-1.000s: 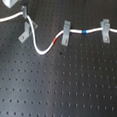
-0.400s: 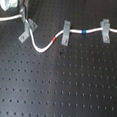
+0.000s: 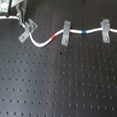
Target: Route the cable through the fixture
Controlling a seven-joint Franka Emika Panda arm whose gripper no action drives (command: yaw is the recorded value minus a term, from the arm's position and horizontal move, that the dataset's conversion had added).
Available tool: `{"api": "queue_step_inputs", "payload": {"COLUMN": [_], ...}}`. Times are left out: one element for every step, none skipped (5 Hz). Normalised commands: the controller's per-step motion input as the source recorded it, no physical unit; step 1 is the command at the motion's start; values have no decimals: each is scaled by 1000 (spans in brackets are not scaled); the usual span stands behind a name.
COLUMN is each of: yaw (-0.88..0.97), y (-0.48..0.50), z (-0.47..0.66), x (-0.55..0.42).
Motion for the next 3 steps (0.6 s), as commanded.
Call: {"api": "queue_step_inputs", "payload": {"yaw": [137,117,0], "y": [-305,-220,-38], "z": [-220,-70,2], "x": [-316,-256,-91]}}
